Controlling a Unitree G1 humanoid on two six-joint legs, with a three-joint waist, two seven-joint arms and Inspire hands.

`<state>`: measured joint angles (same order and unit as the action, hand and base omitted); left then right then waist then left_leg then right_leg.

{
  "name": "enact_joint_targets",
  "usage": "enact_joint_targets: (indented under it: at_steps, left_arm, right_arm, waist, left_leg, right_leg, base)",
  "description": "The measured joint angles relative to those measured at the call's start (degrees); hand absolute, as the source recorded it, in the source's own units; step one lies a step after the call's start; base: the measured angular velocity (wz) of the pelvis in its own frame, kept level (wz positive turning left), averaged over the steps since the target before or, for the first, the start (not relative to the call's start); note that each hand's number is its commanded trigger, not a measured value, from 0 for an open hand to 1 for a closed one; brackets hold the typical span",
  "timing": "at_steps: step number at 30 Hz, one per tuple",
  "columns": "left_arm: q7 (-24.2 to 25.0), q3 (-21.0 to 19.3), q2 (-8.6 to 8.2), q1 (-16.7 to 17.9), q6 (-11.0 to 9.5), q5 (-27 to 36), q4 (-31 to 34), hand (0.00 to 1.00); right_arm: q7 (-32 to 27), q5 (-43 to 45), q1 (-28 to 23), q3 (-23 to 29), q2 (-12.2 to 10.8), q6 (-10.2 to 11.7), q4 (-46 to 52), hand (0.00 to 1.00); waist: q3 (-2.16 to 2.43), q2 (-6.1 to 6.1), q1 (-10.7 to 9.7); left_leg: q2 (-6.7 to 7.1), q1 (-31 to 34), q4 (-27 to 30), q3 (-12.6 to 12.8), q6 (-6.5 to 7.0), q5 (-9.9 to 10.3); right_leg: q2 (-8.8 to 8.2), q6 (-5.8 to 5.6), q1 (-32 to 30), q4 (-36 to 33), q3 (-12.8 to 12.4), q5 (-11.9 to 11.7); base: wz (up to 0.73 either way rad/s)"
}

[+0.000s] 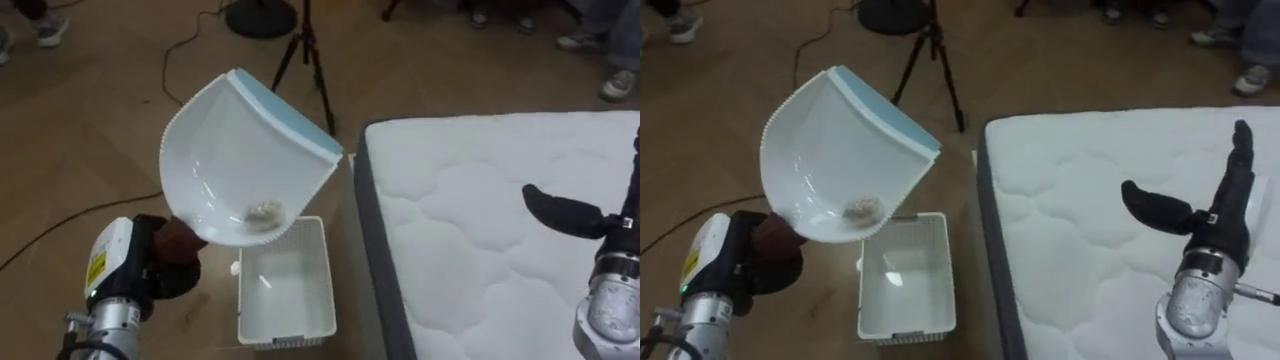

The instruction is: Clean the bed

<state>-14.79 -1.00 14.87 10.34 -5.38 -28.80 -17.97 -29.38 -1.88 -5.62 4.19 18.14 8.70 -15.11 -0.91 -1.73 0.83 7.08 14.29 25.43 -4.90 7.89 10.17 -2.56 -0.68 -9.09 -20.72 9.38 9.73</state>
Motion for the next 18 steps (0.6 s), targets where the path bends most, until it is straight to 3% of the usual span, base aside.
enact_joint_targets:
  at_steps: [1,6,8,11,12,14,18]
  left_arm:
    - [0.0,0.0,0.07,0.1,0.0,0.0,-0.3,1.0]
    - [-0.1,0.2,0.46,-1.2,0.0,0.0,-0.5,1.0]
    - [0.0,0.5,0.59,-3.4,0.1,0.0,-4.0,1.0]
    - [-0.1,0.7,0.72,-4.9,0.1,-0.1,-7.2,1.0]
    - [-0.1,1.0,0.9,-5.1,0.1,-0.1,-8.0,1.0]
    - [0.0,1.5,1.23,-5.8,0.3,-0.1,-10.8,1.0]
    - [-0.3,3.4,1.64,-9.8,0.7,0.0,-18.1,1.0]
  right_arm:
    - [0.3,-0.1,0.0,-1.1,0.0,0.0,0.0,0.0]
    - [2.8,-0.1,-0.1,-4.2,0.0,0.0,-0.2,0.0]
    - [4.7,-0.1,0.2,-5.3,0.0,0.0,-2.6,0.0]
    - [6.6,1.9,0.4,-5.5,0.0,0.2,-4.3,0.0]
    - [6.7,2.3,0.4,-5.5,0.0,0.2,-4.7,0.0]
    - [6.6,2.2,0.8,-5.9,0.1,0.2,-6.8,0.0]
    - [6.6,2.7,2.9,-7.4,0.1,0.2,-13.1,0.0]
  waist:
    - [-0.05,0.06,1.0]
    - [-0.09,0.23,0.9]
    - [-0.12,0.28,1.1]
    - [-0.39,0.11,1.3]
    - [-0.39,-0.08,1.3]
    - [-0.51,0.37,1.2]
    - [-0.87,0.9,0.3]
  left_leg:
    - [0.02,0.0,0.2,-0.2,0.15,0.4]
    - [0.68,1.3,1.2,-3.7,0.5,1.0]
    - [0.82,1.1,1.4,-5.1,0.38,1.2]
    - [1.25,2.4,3.2,-5.2,0.18,2.2]
    - [1.7,2.7,3.8,-5.1,0.14,2.8]
    - [1.75,5.0,7.6,-5.2,-0.45,5.4]
    - [1.44,8.1,9.8,-4.1,-0.91,6.5]
  right_leg:
    - [0.65,-0.19,-0.1,0.0,-1.0,0.0]
    - [1.61,-0.35,-0.9,-0.5,-3.4,0.0]
    - [1.65,-0.87,-2.1,-2.9,-4.6,0.5]
    - [1.82,-0.79,-7.0,-4.0,-6.2,0.2]
    - [1.66,-0.5,-7.6,-4.2,-6.3,-0.6]
    - [1.61,0.64,-10.0,-8.5,-5.4,1.6]
    - [0.98,1.11,-13.2,-12.1,-4.6,3.6]
  base:
    - [0.09]
    - [0.31]
    - [0.24]
    - [0.14]
    - [0.16]
    - [0.11]
    - [0.23]
